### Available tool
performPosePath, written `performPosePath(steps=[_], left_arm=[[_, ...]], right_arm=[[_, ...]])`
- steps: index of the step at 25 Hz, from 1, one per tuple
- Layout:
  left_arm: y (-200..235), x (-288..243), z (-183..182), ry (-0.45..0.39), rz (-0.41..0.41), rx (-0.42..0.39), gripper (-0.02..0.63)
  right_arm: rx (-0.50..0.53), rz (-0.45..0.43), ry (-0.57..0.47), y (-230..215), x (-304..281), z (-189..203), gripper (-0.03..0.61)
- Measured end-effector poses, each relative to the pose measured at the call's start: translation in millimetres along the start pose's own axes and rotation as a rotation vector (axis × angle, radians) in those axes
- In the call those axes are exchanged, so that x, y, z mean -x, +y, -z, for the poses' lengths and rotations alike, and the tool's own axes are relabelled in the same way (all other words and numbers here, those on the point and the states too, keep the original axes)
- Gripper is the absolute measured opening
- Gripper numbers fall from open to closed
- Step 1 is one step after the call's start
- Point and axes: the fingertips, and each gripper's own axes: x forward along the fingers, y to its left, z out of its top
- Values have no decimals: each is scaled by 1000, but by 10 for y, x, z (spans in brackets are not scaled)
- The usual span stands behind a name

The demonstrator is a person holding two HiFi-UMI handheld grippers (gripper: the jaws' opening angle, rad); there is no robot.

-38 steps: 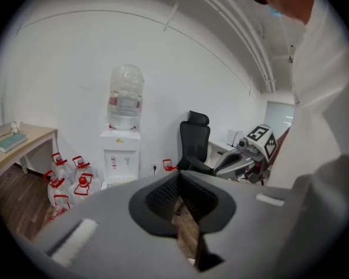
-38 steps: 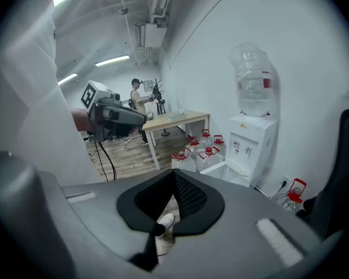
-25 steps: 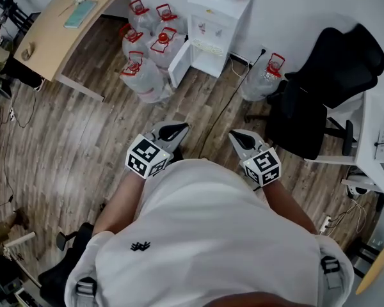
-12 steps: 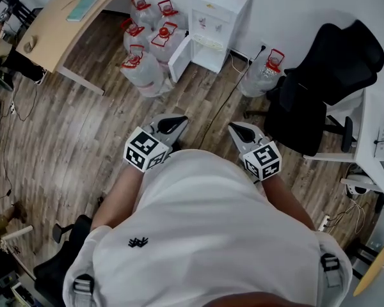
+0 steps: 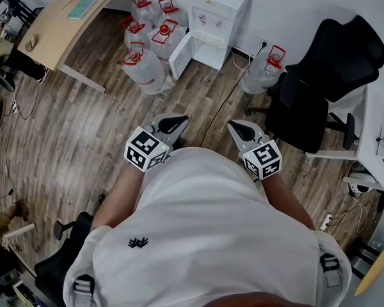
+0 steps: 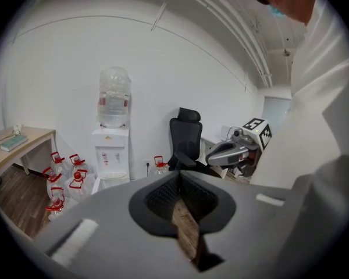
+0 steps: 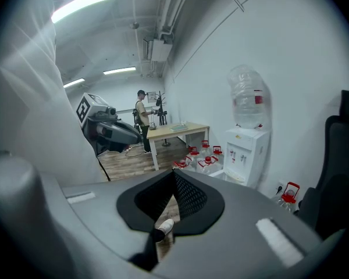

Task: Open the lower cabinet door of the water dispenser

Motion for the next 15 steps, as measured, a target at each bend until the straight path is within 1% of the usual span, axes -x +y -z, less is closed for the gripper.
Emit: performPosePath(steps=[15], left_arm=[[-30, -5, 74, 17, 7, 14, 57]], right_arm=[[-14, 2, 5, 2, -2, 34, 2]])
